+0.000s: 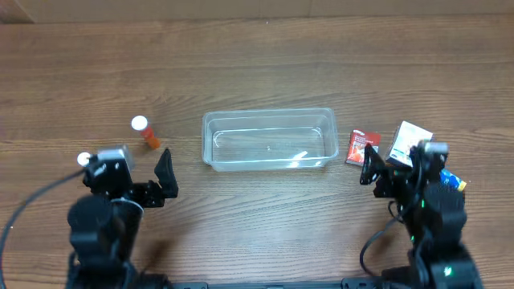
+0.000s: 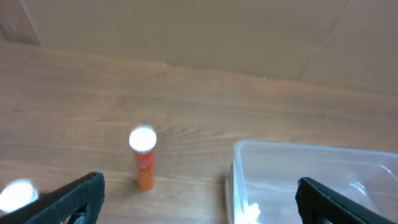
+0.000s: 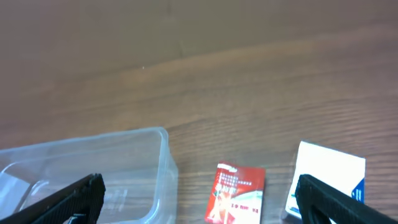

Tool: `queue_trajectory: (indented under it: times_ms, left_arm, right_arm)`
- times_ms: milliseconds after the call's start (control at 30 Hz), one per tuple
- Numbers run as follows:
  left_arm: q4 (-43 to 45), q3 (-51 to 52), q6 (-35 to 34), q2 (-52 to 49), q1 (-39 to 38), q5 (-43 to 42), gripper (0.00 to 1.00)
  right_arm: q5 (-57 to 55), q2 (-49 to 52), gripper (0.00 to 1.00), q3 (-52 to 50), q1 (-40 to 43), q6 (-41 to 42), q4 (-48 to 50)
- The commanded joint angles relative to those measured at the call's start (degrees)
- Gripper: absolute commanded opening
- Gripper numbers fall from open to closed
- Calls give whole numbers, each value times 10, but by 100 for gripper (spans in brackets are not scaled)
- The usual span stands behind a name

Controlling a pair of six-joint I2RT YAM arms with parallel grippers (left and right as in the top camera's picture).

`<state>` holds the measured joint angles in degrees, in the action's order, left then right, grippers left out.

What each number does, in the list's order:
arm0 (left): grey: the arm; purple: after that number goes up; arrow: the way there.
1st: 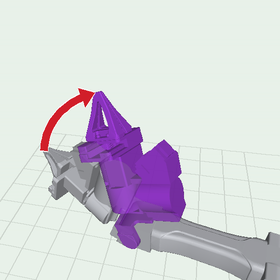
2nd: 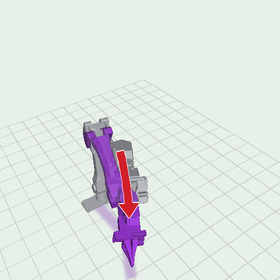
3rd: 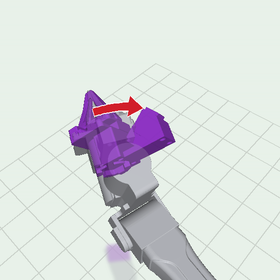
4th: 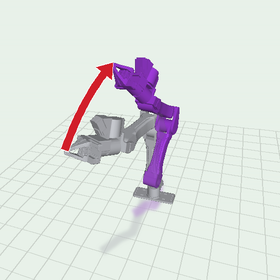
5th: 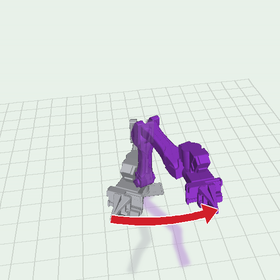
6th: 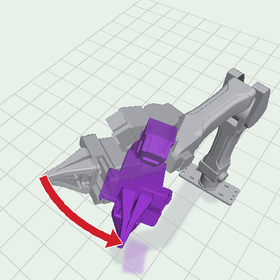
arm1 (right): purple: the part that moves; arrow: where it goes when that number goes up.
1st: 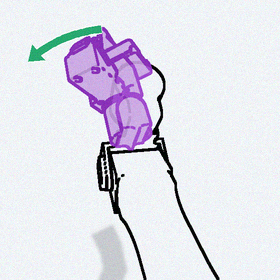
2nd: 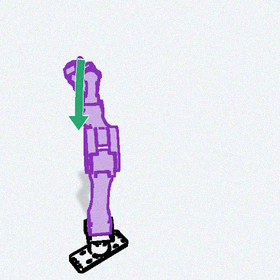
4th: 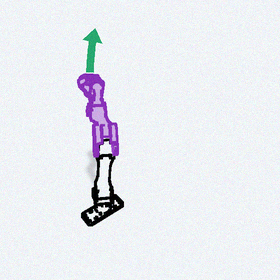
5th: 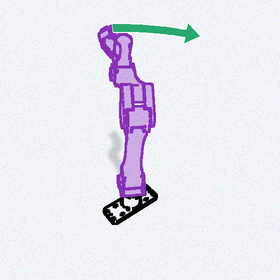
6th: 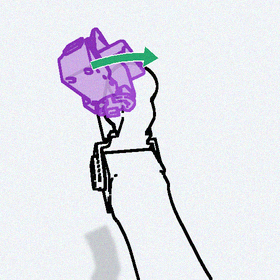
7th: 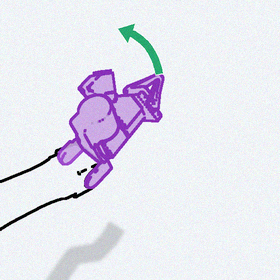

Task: Pack container
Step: 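Reach left gripper to orange tube and grasp it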

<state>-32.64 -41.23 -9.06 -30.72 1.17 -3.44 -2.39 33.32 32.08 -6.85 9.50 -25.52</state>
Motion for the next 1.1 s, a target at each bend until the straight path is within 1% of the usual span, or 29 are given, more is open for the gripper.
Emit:
queue_trajectory:
  times_ms: [0,167,233,367,533,600,667,767,833,967,1067]
  left_arm:
    - [-84,-131,3,-98,4,-4,100]
    - [-267,-306,38,-239,4,3,100]
    - [-397,-414,60,-320,4,15,100]
    - [-478,-476,61,-370,4,15,100]
    - [-469,-478,54,-379,4,40,100]
    - [-457,-478,24,-391,11,78,100]
    - [-450,-478,19,-410,24,78,100]
    - [-439,-478,18,-467,50,79,100]
    - [-431,-478,18,-502,57,79,100]
    - [-404,-478,18,-580,57,79,100]
    - [-380,-478,33,-633,56,78,100]
  right_arm:
    - [27,108,100,125,-3,10,-67]
    - [30,257,100,270,-2,10,-217]
    - [41,348,100,355,-2,10,-349]
    - [40,387,100,379,-2,10,-408]
    - [31,387,100,381,7,10,-386]
    - [33,387,100,381,29,12,-387]
    - [52,387,100,381,56,13,-387]
    - [98,387,100,381,114,12,-387]
    - [119,387,100,381,137,12,-387]
    - [124,387,100,381,146,12,-387]
    - [124,387,100,381,146,12,-387]
